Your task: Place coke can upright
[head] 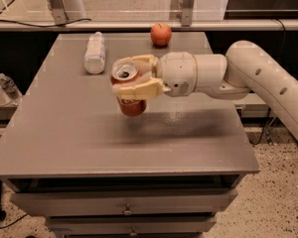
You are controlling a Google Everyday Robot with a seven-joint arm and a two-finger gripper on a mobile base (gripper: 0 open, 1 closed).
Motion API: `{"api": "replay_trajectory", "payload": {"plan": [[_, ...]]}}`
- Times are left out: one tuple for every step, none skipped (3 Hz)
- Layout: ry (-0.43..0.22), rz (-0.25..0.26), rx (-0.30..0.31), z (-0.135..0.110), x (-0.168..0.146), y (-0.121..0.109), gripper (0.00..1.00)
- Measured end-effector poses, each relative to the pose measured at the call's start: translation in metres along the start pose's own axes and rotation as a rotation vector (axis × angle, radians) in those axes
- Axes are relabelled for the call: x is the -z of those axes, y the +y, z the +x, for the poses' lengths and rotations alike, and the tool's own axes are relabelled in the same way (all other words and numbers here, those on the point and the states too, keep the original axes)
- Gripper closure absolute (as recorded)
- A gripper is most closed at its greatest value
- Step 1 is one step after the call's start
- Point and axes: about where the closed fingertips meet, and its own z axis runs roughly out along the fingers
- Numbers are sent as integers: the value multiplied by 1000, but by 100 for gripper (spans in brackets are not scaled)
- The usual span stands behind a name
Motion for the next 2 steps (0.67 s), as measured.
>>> {"api": "replay_trajectory", "payload": {"plan": [[2, -8, -18, 10, 5, 6, 100], [-18, -3, -47, 20, 6, 11, 100]]}}
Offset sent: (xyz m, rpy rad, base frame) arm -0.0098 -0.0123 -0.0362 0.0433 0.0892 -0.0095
